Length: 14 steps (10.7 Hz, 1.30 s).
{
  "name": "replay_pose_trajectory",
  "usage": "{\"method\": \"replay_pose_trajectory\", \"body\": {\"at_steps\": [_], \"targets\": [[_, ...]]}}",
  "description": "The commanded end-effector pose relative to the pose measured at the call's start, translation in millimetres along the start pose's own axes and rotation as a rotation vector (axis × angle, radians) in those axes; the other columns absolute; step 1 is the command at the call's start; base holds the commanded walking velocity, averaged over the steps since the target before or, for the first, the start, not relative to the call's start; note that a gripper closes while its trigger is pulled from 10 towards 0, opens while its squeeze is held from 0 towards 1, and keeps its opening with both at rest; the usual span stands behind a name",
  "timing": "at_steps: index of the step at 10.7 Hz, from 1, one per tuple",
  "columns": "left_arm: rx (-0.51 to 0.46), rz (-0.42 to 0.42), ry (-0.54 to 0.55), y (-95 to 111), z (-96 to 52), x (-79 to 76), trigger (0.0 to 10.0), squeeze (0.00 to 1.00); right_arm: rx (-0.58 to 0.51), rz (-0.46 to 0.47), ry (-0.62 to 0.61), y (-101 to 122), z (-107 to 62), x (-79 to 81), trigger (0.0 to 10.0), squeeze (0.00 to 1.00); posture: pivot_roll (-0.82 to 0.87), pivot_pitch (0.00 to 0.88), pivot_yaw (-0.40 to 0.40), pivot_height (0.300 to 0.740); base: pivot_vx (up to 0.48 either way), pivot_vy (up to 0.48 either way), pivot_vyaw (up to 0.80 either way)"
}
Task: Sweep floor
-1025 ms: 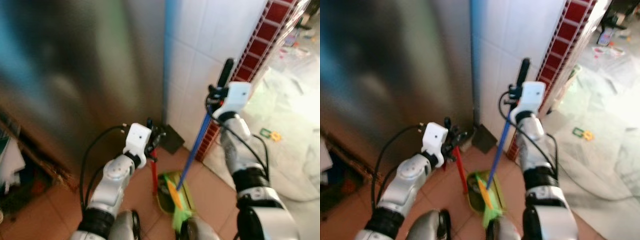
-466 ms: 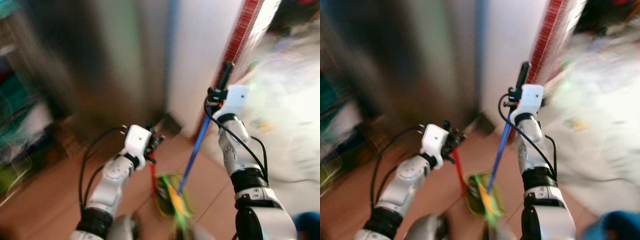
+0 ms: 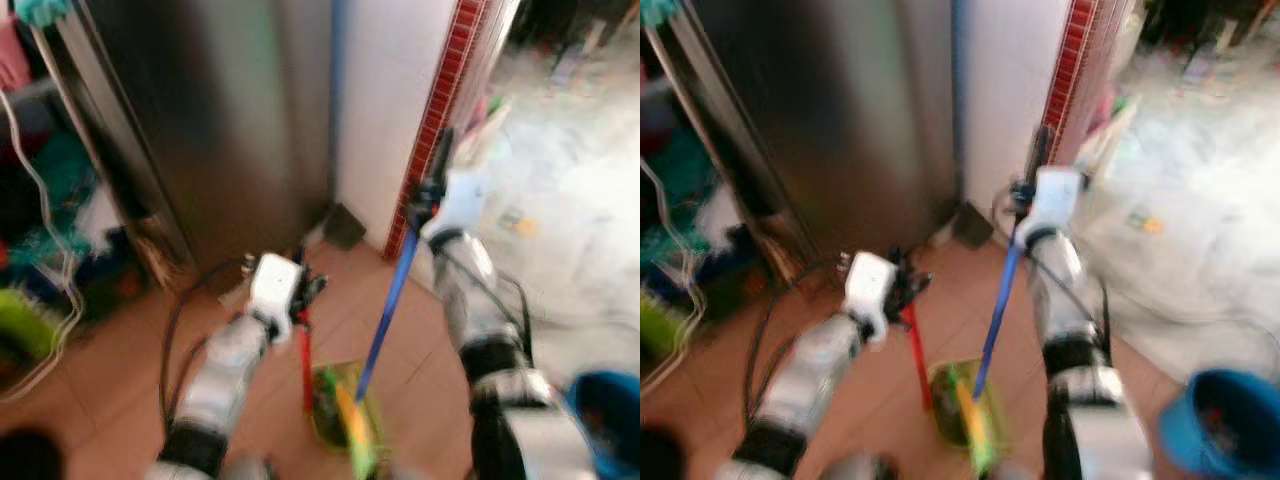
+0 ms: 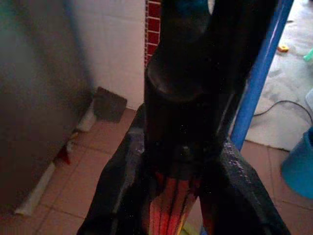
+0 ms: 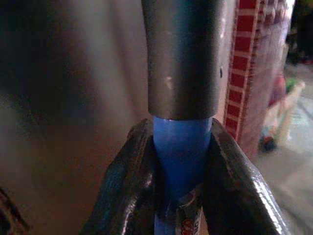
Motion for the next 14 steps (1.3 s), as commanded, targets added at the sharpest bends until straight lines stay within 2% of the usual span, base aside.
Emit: {"method": "replay_pose_trajectory", "body": {"at_steps": [1,3,6,14], "targets": [[-0.016,0.001,-0.008,6.2,1.4,0.0,10.0,0.0,-0.026,0.009,0.001,7.9,3.3,0.4,10.0,0.0,-0.04,0.065,0.0,0.74,0.0,0.0,0.0],[-0.013,-0.009,-0.012,6.2,0.9,-0.1,10.0,0.0,-0.022,0.007,0.002,7.1,2.9,0.5,10.0,0.0,-0.04,0.068,-0.003,0.74,0.0,0.161,-0.55],[-0.001,-0.009,-0.005,6.4,0.7,1.8,10.0,0.0,-0.027,-0.005,-0.017,11.9,7.5,-7.6,10.0,0.0,-0.04,0.072,-0.004,0.74,0.0,0.48,-0.68],[-0.006,-0.009,0.012,8.7,1.2,4.0,10.0,0.0,-0.027,-0.031,0.007,8.2,4.9,1.1,10.0,0.0,-0.04,0.078,-0.003,0.74,0.0,0.48,-0.8]]}}
Point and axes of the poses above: a point about 5 cm out from each wrist's last joint towards the gripper, its own z axis pointing out of the wrist towards the gripper, its own y axis along the axis of the wrist's last joint, x = y × z, the point moved 1 cm from there along z, pointing out of the wrist towards the gripper, and after that the axes turned 7 degrees about -z, right-handed, at the moved point
